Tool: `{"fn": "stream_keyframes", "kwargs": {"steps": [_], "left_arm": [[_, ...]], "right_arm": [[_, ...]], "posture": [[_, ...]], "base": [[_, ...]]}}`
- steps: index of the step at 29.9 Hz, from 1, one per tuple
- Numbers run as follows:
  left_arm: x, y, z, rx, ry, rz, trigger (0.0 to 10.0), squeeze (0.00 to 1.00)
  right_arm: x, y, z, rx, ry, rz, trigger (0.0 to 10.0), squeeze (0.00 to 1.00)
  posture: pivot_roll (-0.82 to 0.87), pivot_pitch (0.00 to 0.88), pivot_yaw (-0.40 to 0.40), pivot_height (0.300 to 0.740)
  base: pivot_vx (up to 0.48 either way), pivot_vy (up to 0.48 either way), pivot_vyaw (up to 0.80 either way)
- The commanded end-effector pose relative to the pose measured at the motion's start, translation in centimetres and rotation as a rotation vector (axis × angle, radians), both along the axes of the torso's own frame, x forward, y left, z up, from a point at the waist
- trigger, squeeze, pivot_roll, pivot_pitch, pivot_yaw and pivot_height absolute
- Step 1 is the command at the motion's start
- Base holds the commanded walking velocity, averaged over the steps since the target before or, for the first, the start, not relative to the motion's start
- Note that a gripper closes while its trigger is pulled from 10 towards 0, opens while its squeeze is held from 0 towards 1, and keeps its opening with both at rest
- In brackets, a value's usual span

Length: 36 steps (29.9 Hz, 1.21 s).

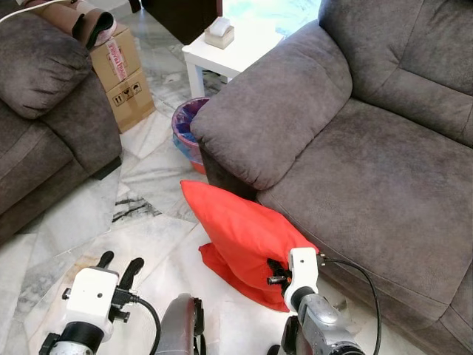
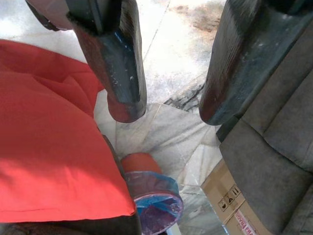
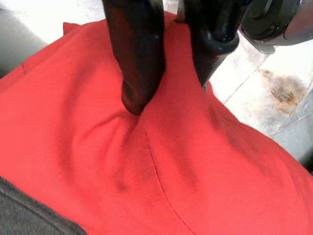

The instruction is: Move the pillow to the sofa from floor

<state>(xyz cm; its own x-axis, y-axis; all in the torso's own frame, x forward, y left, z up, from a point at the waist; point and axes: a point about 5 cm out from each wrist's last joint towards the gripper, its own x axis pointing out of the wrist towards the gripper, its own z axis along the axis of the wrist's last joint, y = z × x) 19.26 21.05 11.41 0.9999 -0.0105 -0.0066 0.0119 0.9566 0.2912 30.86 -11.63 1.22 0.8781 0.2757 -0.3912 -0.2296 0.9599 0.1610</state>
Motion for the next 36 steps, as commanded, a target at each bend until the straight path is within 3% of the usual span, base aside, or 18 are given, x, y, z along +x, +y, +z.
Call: {"fn": "stream_keyframes", "kwargs": {"steps": [1,7,11,14,25,30,35,36], "left_arm": [[0.0,0.1,-1.0,-0.024,0.041,0.003,10.0,0.0],[1.3,-0.3,-1.7,-0.045,0.04,-0.002,10.0,0.0],[1.9,-0.3,-1.8,-0.051,0.033,-0.001,10.0,0.0],[2.5,0.0,-2.2,-0.051,0.033,0.011,10.0,0.0],[4.3,-1.2,-2.8,-0.079,0.014,-0.029,10.0,0.0],[4.6,-1.5,-3.0,-0.085,0.002,-0.034,10.0,0.0],[4.8,-1.3,-3.0,-0.088,-0.008,-0.027,10.0,0.0],[4.7,-1.3,-3.1,-0.087,-0.004,-0.031,10.0,0.0]], "right_arm": [[-0.3,-0.2,-0.3,0.02,0.016,-0.018,0.0,0.0],[-0.3,-1.2,-0.2,0.023,-0.014,-0.033,0.0,0.0],[-0.2,-2.3,0.2,0.085,-0.057,-0.102,0.0,0.0],[-0.6,-2.7,0.3,0.135,-0.103,-0.114,0.0,0.0],[-2.8,-3.5,0.4,0.14,-0.217,-0.132,0.0,0.0],[-3.1,-3.5,2.6,0.167,-0.329,-0.101,0.0,0.0],[-2.8,-3.5,3.8,0.188,-0.352,-0.092,0.0,0.0],[-2.6,-3.4,3.6,0.184,-0.342,-0.077,10.0,0.0]], "posture": [[0.3,0.282,0.016,0.62],[0.25,0.237,0.011,0.62],[0.22,0.201,0.008,0.62],[0.17,0.164,0.011,0.62],[0.12,0.09,0.004,0.62],[0.11,0.082,-0.009,0.62],[0.1,0.098,-0.012,0.62],[0.1,0.099,-0.011,0.62]], "base": [[0.0,0.0,0.0],[0.0,0.0,0.0],[0.0,0.0,0.0],[0.0,0.0,0.0],[0.0,0.0,0.0],[0.0,0.0,0.0],[0.0,0.0,0.0],[0.0,0.0,0.0]]}}
